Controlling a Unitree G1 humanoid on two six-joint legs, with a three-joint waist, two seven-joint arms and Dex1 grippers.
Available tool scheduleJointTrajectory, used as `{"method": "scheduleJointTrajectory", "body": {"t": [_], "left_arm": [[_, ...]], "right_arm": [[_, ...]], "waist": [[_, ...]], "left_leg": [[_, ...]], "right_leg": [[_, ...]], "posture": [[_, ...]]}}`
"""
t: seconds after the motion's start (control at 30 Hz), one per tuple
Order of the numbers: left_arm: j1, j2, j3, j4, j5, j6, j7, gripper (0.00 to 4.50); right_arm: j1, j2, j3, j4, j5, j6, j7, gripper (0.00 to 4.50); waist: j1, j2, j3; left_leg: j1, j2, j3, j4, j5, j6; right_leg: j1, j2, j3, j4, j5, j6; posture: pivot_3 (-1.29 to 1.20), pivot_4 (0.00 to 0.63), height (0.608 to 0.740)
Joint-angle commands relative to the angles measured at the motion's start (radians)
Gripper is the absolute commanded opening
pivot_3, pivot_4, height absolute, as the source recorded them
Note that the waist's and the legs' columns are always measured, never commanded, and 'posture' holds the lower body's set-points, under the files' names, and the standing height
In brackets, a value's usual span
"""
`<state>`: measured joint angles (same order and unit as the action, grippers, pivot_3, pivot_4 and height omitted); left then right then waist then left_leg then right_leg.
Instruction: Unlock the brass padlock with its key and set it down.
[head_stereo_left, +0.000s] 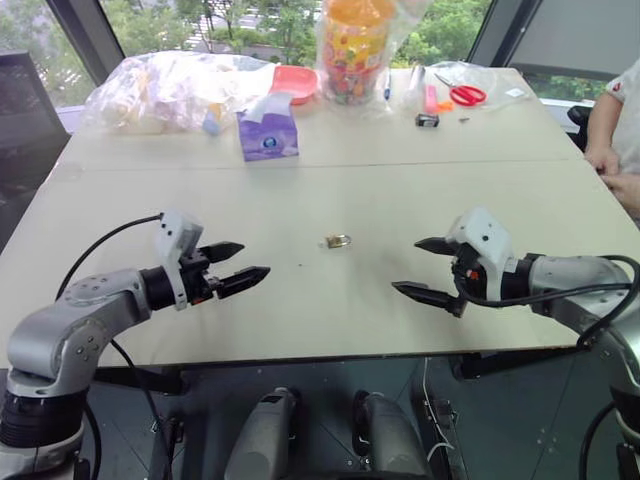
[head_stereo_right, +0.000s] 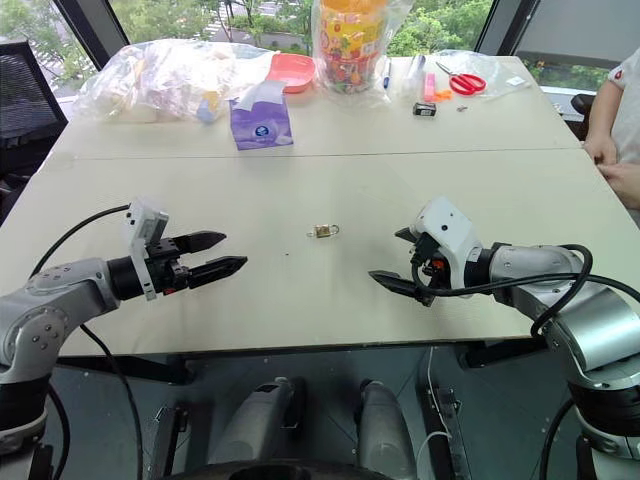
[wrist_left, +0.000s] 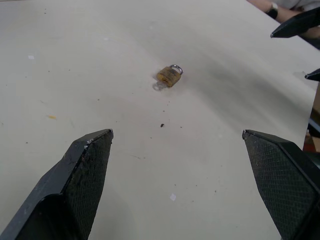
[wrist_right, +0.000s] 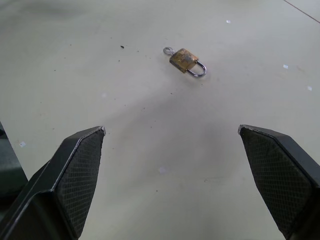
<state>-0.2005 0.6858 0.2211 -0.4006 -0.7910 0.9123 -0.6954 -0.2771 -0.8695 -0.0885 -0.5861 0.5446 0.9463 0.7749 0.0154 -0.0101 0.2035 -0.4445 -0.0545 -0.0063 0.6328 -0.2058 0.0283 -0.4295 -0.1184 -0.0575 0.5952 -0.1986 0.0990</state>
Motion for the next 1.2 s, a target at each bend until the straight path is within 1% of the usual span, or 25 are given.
{"method": "scheduleJointTrajectory", "body": {"t": [0.03, 0.43, 0.5, 0.57, 0.7, 0.8, 0.9, 0.93, 1.0, 1.13, 1.2], "left_arm": [[-0.013, -0.018, 0.029, -0.004, 0.016, -0.045, 0.035, 4.3], [-0.007, -0.012, 0.002, -0.011, 0.024, -0.061, 0.034, 4.3], [-0.017, 0.02, -0.029, 0.0, 0.056, -0.072, 0.007, 4.3], [-0.039, 0.08, -0.062, 0.031, 0.071, -0.062, -0.057, 4.3], [-0.133, 0.186, -0.106, 0.133, 0.088, -0.084, -0.216, 4.3], [-0.169, 0.231, -0.121, 0.157, 0.097, -0.106, -0.302, 4.3], [-0.187, 0.259, -0.126, 0.161, 0.109, -0.131, -0.357, 4.3], [-0.191, 0.26, -0.124, 0.166, 0.122, -0.141, -0.355, 4.3], [-0.198, 0.253, -0.125, 0.174, 0.14, -0.15, -0.348, 4.3], [-0.17, 0.188, -0.099, 0.12, 0.111, -0.121, -0.276, 4.3], [-0.142, 0.164, -0.099, 0.09, 0.111, -0.115, -0.248, 4.3]], "right_arm": [[-0.01, -0.01, -0.003, -0.006, -0.004, -0.032, 0.005, 4.5], [-0.018, -0.004, 0.015, -0.003, -0.011, -0.057, -0.008, 4.5], [-0.06, -0.002, 0.047, 0.022, -0.021, -0.039, -0.015, 4.5], [-0.158, 0.01, 0.129, 0.073, -0.046, -0.015, -0.012, 4.5], [-0.41, 0.086, 0.296, 0.253, -0.097, 0.004, 0.038, 4.5], [-0.516, 0.12, 0.396, 0.381, -0.157, -0.056, 0.111, 4.5], [-0.608, 0.185, 0.499, 0.576, -0.267, -0.158, 0.143, 4.5], [-0.636, 0.215, 0.536, 0.652, -0.306, -0.202, 0.16, 4.5], [-0.666, 0.25, 0.567, 0.747, -0.353, -0.264, 0.189, 4.5], [-0.751, 0.367, 0.626, 1.013, -0.46, -0.423, 0.232, 4.5], [-0.779, 0.407, 0.631, 1.123, -0.499, -0.485, 0.247, 4.5]], "waist": [[0.0, 0.0, 0.0], [0.0, 0.0, 0.0], [-0.001, 0.0, 0.0], [-0.006, 0.0, 0.0], [-0.009, 0.0, 0.0], [-0.006, 0.0, 0.0], [-0.005, 0.0, 0.0], [-0.006, 0.0, 0.0], [-0.006, 0.0, 0.0], [-0.011, 0.0, 0.0], [-0.017, 0.0, 0.0]], "left_leg": [[0.0, 0.0, 0.0, 0.0, 0.0, 0.0], [0.0, 0.0, 0.0, 0.0, 0.0, 0.0], [0.0, 0.0, 0.0, 0.0, 0.0, 0.0], [0.0, 0.0, 0.001, 0.0, 0.0, 0.0], [0.001, 0.001, 0.002, 0.0, 0.0, 0.0], [0.0, 0.001, 0.002, -0.001, 0.001, 0.002], [-0.001, -0.001, 0.003, -0.001, 0.001, 0.003], [-0.002, -0.001, 0.003, -0.001, 0.001, 0.003], [-0.003, -0.002, 0.004, -0.001, 0.001, 0.004], [-0.001, -0.002, 0.004, -0.001, 0.002, 0.003], [0.0, -0.001, 0.004, 0.0, 0.003, 0.001]], "right_leg": [[0.0, 0.0, 0.0, 0.0, 0.0, 0.0], [0.0, 0.0, 0.0, 0.0, 0.0, 0.0], [0.0, 0.0, 0.0, 0.0, 0.0, 0.0], [0.0, 0.0, 0.0, 0.0, 0.0, -0.001], [-0.002, 0.002, 0.0, 0.001, 0.002, -0.003], [-0.003, 0.002, -0.001, 0.001, 0.002, -0.003], [-0.003, 0.002, -0.001, 0.001, 0.001, -0.001], [-0.004, 0.002, -0.001, 0.001, 0.002, 0.0], [-0.004, 0.002, -0.001, 0.001, 0.003, 0.002], [-0.003, 0.003, -0.001, 0.003, 0.003, 0.002], [-0.003, 0.004, 0.0, 0.004, 0.003, 0.002]], "posture": [[0.0, 0.15, 0.74], [0.0, 0.15, 0.74], [0.0, 0.15, 0.74], [0.0, 0.15, 0.74], [0.0, 0.15, 0.74], [0.0, 0.15, 0.74], [0.0, 0.15, 0.74], [0.0, 0.15, 0.74], [0.0, 0.15, 0.74], [0.0, 0.15, 0.74], [0.0, 0.15, 0.74]]}}
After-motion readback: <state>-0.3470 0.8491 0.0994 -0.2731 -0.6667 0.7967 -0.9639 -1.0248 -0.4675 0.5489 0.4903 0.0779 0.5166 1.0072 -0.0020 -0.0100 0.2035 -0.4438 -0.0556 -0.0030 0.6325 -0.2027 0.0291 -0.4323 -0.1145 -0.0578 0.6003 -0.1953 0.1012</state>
